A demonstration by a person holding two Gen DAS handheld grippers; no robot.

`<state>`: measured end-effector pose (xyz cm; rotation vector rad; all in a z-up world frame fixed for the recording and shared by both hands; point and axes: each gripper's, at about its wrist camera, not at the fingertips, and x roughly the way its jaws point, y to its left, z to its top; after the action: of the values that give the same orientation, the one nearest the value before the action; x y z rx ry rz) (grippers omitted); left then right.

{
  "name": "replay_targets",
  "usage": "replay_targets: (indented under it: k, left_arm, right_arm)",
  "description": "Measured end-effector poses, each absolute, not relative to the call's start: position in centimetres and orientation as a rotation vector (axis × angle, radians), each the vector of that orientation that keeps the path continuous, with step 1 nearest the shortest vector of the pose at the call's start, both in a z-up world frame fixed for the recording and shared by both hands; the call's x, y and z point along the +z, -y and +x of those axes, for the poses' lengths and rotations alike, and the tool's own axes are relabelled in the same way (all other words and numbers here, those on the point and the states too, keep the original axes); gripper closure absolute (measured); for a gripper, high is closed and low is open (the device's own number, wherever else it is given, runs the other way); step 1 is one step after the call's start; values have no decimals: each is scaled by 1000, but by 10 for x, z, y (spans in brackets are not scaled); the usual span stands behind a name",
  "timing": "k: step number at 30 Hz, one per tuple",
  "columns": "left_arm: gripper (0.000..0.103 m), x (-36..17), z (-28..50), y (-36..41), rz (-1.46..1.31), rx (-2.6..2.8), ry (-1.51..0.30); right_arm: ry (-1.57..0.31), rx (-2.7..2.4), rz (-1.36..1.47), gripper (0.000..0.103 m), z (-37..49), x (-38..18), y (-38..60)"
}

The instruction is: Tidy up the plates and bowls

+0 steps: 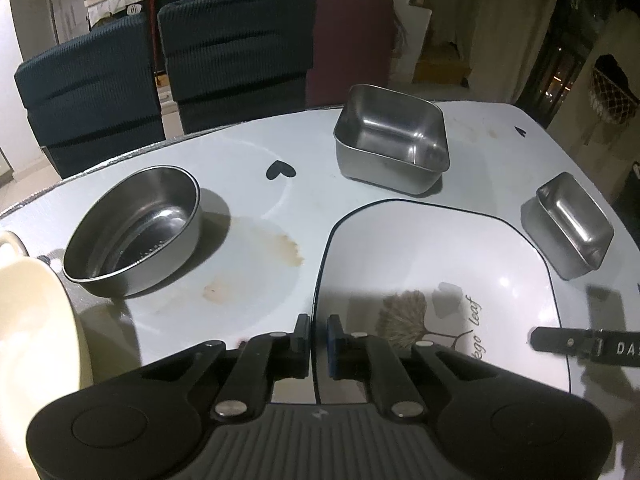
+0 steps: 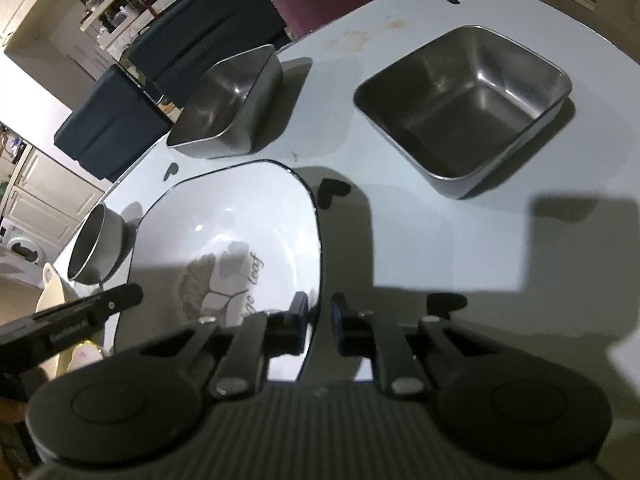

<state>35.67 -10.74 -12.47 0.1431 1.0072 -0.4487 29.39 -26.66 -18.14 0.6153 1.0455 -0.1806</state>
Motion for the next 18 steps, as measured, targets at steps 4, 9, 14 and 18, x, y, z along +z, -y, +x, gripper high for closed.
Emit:
replay_targets:
  k: [4, 9, 14, 18]
  left_arm:
    - [92, -126, 360, 105, 115, -455, -1018]
    - [91, -129, 361, 103, 87, -458, -1022]
    - [92, -129, 358, 103, 102, -462, -1000]
    - [92, -129, 350, 107, 125, -466, -979]
  right_arm:
    - [-1053, -166, 596, 91, 297, -184, 263]
    - [-1060, -162, 594, 89, 298, -186, 263]
    - [-1064, -157, 599, 86, 302, -190, 263]
    - [-1064, -140, 534, 86, 303, -188, 259]
